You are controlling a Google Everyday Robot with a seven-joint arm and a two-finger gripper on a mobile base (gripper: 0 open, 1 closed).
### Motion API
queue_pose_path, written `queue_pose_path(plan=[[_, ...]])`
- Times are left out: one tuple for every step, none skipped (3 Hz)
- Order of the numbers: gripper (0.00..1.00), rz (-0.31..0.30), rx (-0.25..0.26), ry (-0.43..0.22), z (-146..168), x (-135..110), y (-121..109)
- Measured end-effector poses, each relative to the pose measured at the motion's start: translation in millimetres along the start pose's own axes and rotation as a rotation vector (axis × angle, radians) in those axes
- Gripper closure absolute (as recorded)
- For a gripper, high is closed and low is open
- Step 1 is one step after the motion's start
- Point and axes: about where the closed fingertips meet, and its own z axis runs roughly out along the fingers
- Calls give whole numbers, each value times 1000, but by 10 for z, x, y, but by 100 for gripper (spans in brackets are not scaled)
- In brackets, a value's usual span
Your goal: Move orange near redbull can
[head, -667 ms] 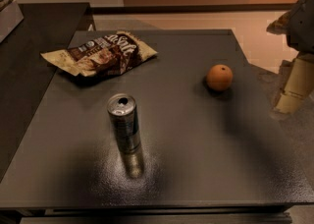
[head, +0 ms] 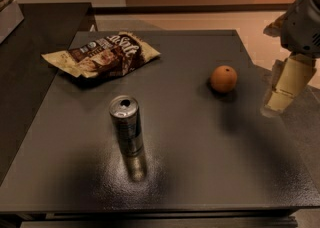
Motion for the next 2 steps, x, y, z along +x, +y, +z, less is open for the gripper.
queue_pose_path(plan=[[0,29,-15,-59,264,-61,-174],[0,56,-15,-110,499,-120,-380]])
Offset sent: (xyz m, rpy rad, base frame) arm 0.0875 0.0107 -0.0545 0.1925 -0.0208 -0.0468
